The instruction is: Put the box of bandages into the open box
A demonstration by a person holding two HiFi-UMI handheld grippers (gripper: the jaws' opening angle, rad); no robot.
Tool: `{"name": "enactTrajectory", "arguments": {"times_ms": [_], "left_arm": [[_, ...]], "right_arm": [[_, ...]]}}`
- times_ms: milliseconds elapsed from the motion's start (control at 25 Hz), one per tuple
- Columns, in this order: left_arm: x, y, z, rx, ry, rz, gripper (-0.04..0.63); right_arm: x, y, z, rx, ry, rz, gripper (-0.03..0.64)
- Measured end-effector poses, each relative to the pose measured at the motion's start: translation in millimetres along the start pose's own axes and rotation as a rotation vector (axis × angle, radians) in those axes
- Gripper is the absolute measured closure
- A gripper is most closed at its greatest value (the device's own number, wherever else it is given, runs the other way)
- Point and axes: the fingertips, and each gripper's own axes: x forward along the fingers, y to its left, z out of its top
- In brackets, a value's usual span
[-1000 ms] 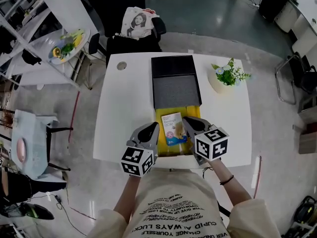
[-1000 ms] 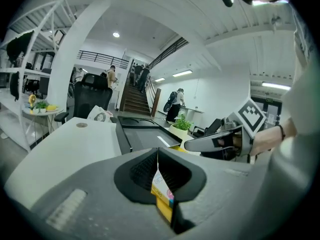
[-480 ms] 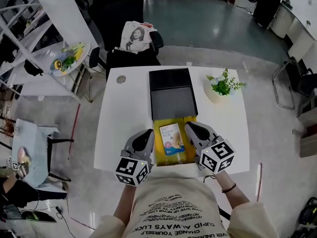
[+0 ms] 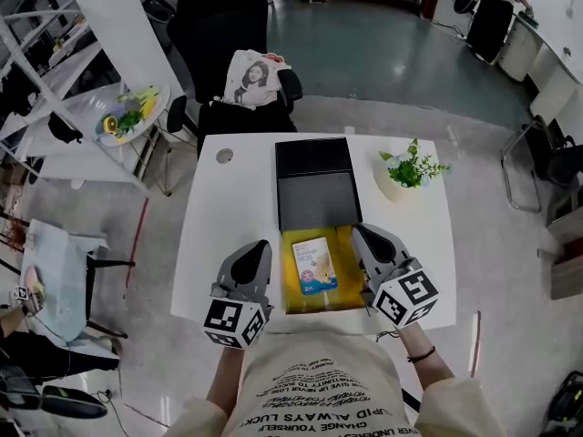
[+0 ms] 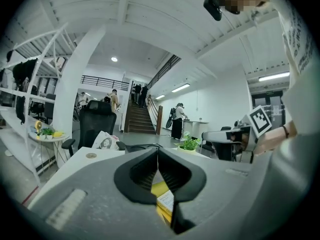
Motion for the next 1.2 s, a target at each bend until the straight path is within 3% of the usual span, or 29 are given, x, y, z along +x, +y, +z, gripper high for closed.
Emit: {"name": "enactTrajectory", "arguments": {"times_ms": [1200], "left_arm": [[-5.8,15.4,-3.6,-0.006,0.004,0.064,0.572]], "right_arm": [[-11.1,-14.1,8.9,-0.035,-0.015,-0.078,0.614]]}}
